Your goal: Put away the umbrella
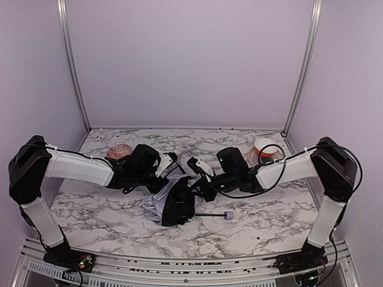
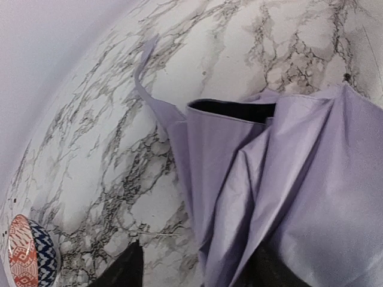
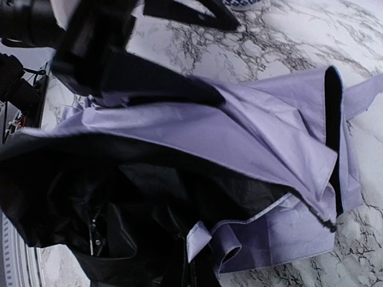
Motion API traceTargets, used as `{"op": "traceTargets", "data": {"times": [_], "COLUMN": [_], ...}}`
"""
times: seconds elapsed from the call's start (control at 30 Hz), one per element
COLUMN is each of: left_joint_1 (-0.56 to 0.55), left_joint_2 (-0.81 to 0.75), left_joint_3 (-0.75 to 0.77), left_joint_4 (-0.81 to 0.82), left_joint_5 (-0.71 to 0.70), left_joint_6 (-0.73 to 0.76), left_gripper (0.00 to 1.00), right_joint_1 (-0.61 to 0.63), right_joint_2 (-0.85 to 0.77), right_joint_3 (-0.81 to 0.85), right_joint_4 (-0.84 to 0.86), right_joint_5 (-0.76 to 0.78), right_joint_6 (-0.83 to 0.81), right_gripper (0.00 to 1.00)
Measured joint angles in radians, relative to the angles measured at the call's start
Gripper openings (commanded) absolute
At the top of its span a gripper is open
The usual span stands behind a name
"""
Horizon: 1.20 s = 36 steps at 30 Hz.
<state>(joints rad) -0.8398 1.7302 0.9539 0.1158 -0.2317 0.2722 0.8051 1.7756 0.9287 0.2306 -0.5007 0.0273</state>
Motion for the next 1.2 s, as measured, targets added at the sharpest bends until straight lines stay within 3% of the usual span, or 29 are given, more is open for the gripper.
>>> {"op": "traceTargets", "data": {"times": [0.13,0.3,0.37,0.47,0.7,0.9,1.03,1.13,1.2], "left_joint_1": [0.018,0.014,0.005,-0.026,-0.196,-0.280,-0.280,-0.280,-0.286], "left_joint_2": [-0.069,-0.252,-0.314,-0.378,-0.386,-0.301,-0.218,-0.181,-0.160], "left_joint_3": [0.032,0.064,0.085,0.098,0.076,0.073,0.079,0.091,0.105], "left_joint_4": [-0.028,-0.048,-0.068,-0.113,-0.280,-0.327,-0.343,-0.370,-0.385], "left_joint_5": [-0.059,-0.056,-0.036,0.005,0.104,0.145,0.117,0.108,0.115], "left_joint_6": [-0.037,-0.082,-0.111,-0.172,-0.281,-0.312,-0.307,-0.306,-0.302], "left_gripper": [0.90,0.90,0.83,0.62,0.63,0.49,0.31,0.07,0.00], "right_joint_1": [-0.031,-0.053,-0.058,-0.060,-0.068,-0.073,-0.073,-0.073,-0.074], "right_joint_2": [0.082,0.124,0.136,0.152,0.162,0.166,0.166,0.166,0.166], "right_joint_3": [0.027,0.029,0.035,0.046,0.058,0.064,0.064,0.061,0.060], "right_joint_4": [0.002,0.020,0.025,0.035,0.058,0.076,0.095,0.114,0.123], "right_joint_5": [-0.030,-0.060,-0.065,-0.066,-0.038,-0.004,0.017,0.026,0.034], "right_joint_6": [0.035,0.084,0.099,0.118,0.172,0.224,0.253,0.267,0.277], "right_gripper": [0.00,0.00,0.00,0.00,0.00,0.00,0.00,0.00,0.00]}}
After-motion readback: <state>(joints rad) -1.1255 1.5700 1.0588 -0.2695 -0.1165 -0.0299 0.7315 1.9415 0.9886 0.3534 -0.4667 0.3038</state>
